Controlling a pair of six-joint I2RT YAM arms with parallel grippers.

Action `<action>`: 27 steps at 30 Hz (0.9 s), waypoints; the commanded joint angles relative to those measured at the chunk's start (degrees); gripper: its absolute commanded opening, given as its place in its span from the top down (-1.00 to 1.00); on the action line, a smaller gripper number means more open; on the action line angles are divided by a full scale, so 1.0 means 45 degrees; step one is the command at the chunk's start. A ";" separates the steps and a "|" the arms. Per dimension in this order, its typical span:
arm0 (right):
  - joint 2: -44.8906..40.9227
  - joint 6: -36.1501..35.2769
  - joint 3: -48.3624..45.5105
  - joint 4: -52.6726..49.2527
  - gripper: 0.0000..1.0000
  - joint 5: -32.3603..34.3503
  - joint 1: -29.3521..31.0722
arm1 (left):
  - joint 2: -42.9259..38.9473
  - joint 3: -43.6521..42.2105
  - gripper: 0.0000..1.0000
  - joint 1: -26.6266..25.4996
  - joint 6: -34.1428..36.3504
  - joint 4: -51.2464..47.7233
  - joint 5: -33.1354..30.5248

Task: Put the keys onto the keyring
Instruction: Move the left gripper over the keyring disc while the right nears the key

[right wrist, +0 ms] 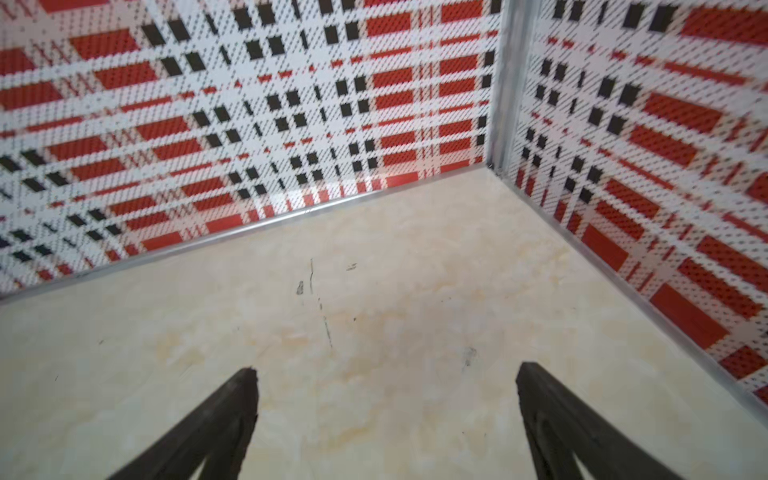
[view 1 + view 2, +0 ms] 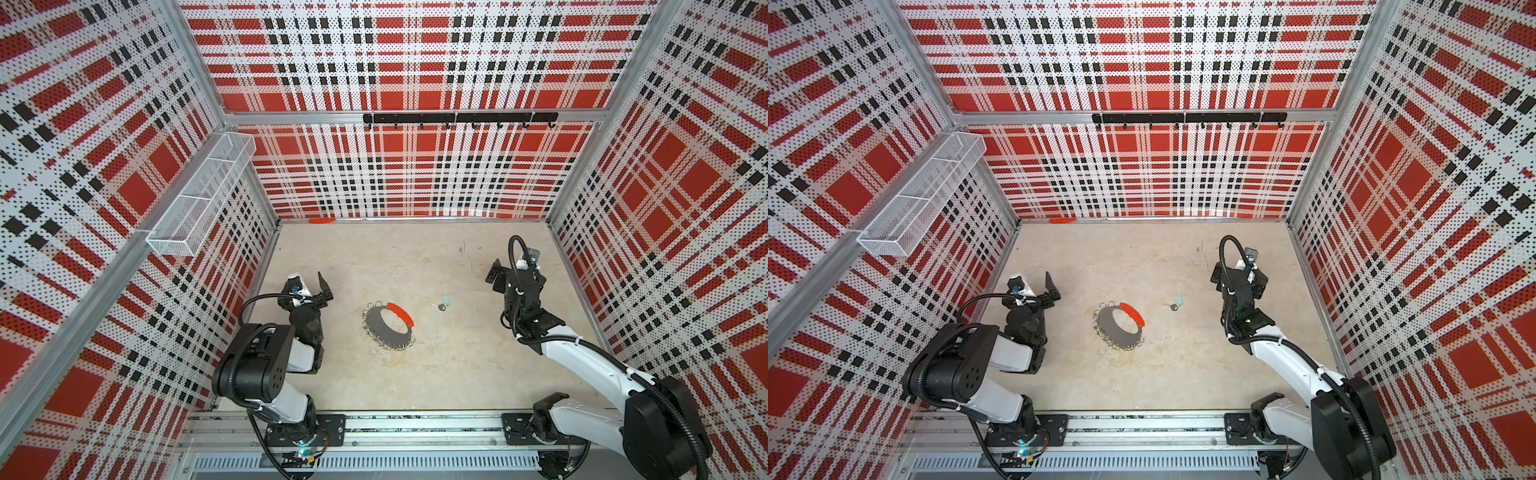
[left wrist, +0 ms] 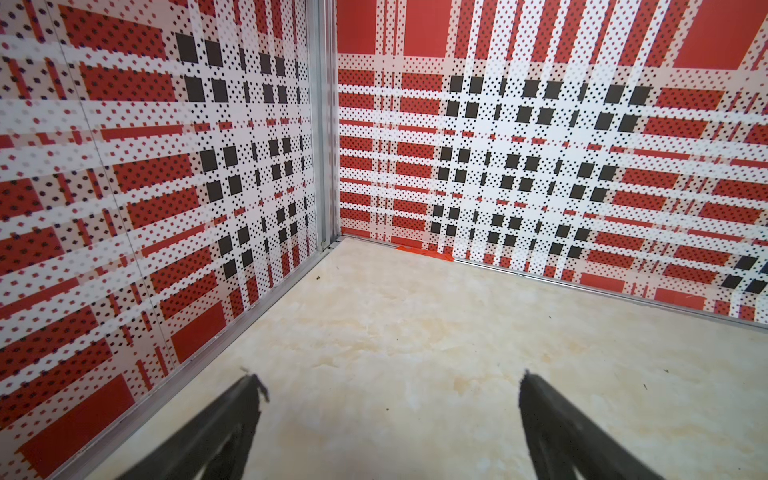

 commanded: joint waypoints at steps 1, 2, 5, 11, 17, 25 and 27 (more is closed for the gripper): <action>-0.0063 0.0443 -0.1156 0.1615 -1.00 -0.1384 -0.0036 | -0.0115 -0.0022 -0.96 0.0280 -0.0289 0.0023 0.0326; -0.0255 0.0450 -0.1249 0.1456 -1.00 -0.1669 -0.0037 | -0.0368 -0.0006 -0.97 0.0077 -0.0088 -0.0102 -0.0293; -0.0712 0.0544 -0.1714 0.1591 -1.00 -0.2399 -0.0034 | -0.2198 0.1212 -0.97 -0.1463 0.0698 -0.3389 -0.3511; -0.0256 0.0873 -0.3058 0.4143 -0.95 -0.4180 -0.0009 | -0.4772 0.4902 -0.96 -0.4101 0.0158 -0.9798 -0.6347; 0.1633 0.0562 -0.2332 0.4939 -0.95 -0.4564 0.0784 | -0.6002 0.7353 -0.97 -0.5134 -0.1338 -1.4446 -0.3943; 0.1858 0.0563 -0.2095 0.4585 -0.96 -0.4312 0.0809 | -0.6298 0.7822 -0.97 -0.1794 -0.6359 -1.7216 0.0281; 0.1596 0.0501 -0.2182 0.4372 -0.97 -0.3994 0.0800 | -0.6303 0.6981 -0.96 -0.0398 -0.6845 -1.6044 0.2575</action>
